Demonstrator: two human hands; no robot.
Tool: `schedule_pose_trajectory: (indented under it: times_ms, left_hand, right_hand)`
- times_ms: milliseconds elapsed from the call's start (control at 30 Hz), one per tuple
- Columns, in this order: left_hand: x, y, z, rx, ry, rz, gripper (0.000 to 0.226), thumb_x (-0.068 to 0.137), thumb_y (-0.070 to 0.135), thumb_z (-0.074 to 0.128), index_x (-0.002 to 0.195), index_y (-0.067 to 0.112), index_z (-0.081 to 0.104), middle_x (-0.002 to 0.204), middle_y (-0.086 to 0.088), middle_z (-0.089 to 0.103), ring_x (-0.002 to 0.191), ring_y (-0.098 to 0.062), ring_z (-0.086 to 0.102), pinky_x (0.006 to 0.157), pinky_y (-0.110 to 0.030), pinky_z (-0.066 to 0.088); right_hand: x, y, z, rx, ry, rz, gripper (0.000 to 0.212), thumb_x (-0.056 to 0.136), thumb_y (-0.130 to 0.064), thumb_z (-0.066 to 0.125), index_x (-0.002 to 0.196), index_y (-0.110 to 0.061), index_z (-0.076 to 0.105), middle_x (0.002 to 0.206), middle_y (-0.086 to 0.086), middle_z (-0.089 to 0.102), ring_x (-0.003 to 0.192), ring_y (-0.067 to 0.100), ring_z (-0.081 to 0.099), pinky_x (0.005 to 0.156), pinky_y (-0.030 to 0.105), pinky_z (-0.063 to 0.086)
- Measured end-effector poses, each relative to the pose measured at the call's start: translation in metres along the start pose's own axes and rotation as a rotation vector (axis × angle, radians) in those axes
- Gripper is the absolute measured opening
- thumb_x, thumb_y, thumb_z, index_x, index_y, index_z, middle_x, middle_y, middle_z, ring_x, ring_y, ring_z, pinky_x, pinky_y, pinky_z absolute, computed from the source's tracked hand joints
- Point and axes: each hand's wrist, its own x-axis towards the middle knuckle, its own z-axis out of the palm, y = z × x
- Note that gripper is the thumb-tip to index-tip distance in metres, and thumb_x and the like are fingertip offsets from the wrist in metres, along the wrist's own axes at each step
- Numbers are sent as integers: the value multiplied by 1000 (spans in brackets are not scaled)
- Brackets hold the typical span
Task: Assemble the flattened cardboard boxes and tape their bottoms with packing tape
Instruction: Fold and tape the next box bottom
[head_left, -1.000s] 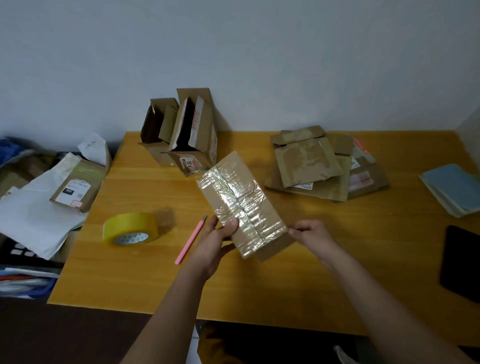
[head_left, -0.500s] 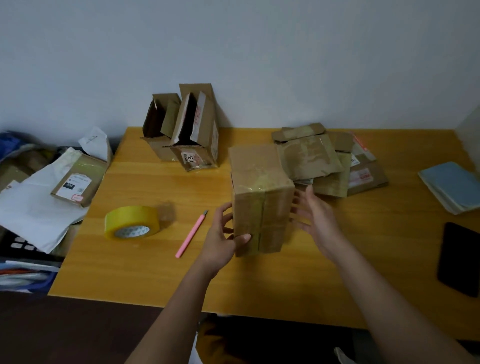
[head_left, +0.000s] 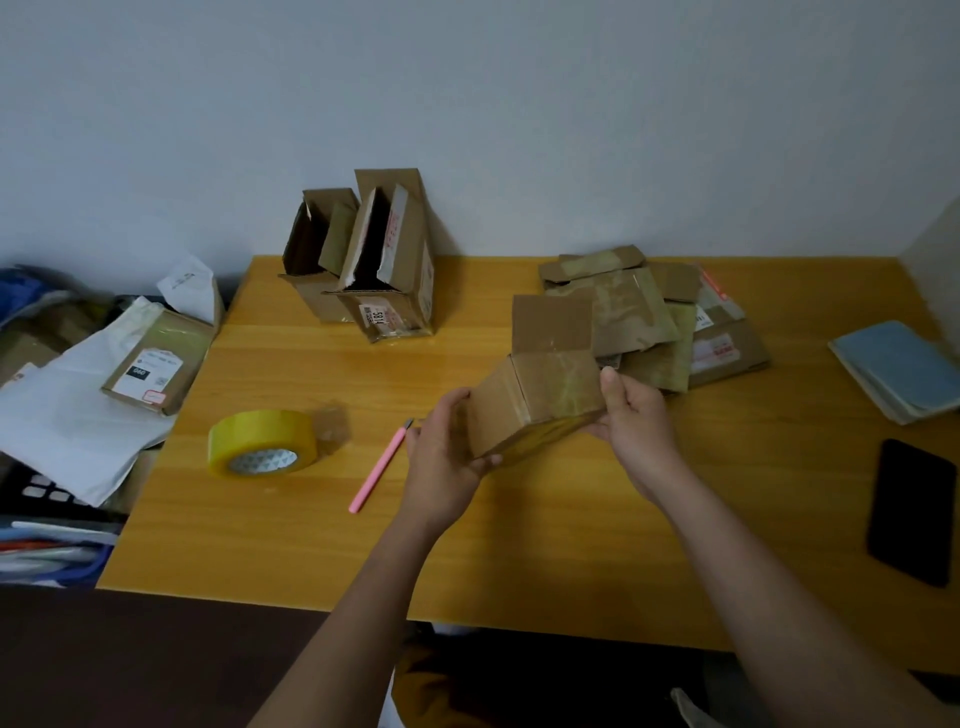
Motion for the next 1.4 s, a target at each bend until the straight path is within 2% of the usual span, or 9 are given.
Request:
schedule_pose_trajectory:
  times_ms: [267, 533, 667, 800, 933, 1067, 1167, 1267, 1400]
  left_hand:
    - [2, -1, -5, 27, -5, -79, 78, 82, 18, 76, 145, 35, 34, 137, 6, 49, 122, -27, 32, 104, -48, 34]
    - [7, 3, -33, 96, -123, -37, 74, 88, 30, 69, 150, 35, 28, 128, 7, 47, 108, -15, 27, 93, -30, 27]
    - [13, 2, -42, 67, -199, -42, 67, 89, 37, 66, 148, 38, 32, 120, 6, 46, 110, -15, 28, 96, -29, 26]
    - [21, 6, -49, 151, -212, -4, 70, 87, 46, 65, 148, 37, 33, 112, 2, 48, 109, -19, 32, 92, -30, 30]
    - [33, 21, -66, 461, -130, 193, 75, 81, 55, 67, 146, 44, 32, 117, 7, 43, 109, -18, 30, 95, -34, 33]
    - [39, 33, -75, 697, -124, 573, 81, 75, 47, 75, 145, 41, 34, 128, 9, 43, 119, -21, 32, 103, -37, 25]
    - [50, 33, -76, 784, -131, 795, 85, 71, 40, 80, 144, 34, 37, 134, 7, 47, 126, -23, 40, 112, -40, 19]
    - [61, 23, -78, 817, -88, 904, 84, 66, 33, 84, 139, 32, 42, 133, 4, 48, 129, -25, 39, 117, -44, 14]
    - [69, 20, -84, 729, -60, 530, 73, 71, 40, 80, 135, 39, 45, 145, -5, 27, 140, -32, 17, 119, -48, 10]
  right_hand:
    - [-18, -6, 1, -58, -102, -219, 46, 90, -46, 58, 135, -38, 52, 139, -19, 50, 122, -6, 48, 94, 23, 49]
    - [-18, -8, 14, -36, 20, -134, 36, 94, -25, 63, 130, -30, 61, 114, -23, 62, 105, 7, 63, 82, 42, 59]
    - [-17, -19, 19, -82, 41, 2, 34, 100, -31, 52, 133, -31, 58, 103, -21, 62, 101, 26, 64, 74, 43, 60]
    - [-23, -38, 26, -145, -26, 42, 56, 90, -59, 52, 138, -32, 51, 118, -21, 58, 114, 12, 57, 87, 31, 51]
    - [-24, -64, 42, -59, -15, 244, 79, 85, -75, 36, 147, -26, 39, 151, -3, 39, 136, 22, 38, 103, 38, 34]
    - [-23, -80, 46, 140, 110, 409, 85, 77, -84, 38, 145, -31, 38, 145, 4, 44, 126, 34, 47, 97, 58, 41]
    - [-23, -77, 39, 261, 236, 478, 67, 85, -70, 52, 133, -22, 48, 122, 8, 59, 100, 30, 60, 71, 46, 54]
    - [-26, -69, 27, 370, 289, 485, 32, 97, -26, 57, 121, -4, 57, 110, 16, 63, 89, 31, 64, 59, 41, 53]
    - [-30, -66, 25, 648, 344, 467, 23, 95, 8, 44, 117, 2, 48, 105, 19, 57, 86, 33, 58, 80, 45, 49]
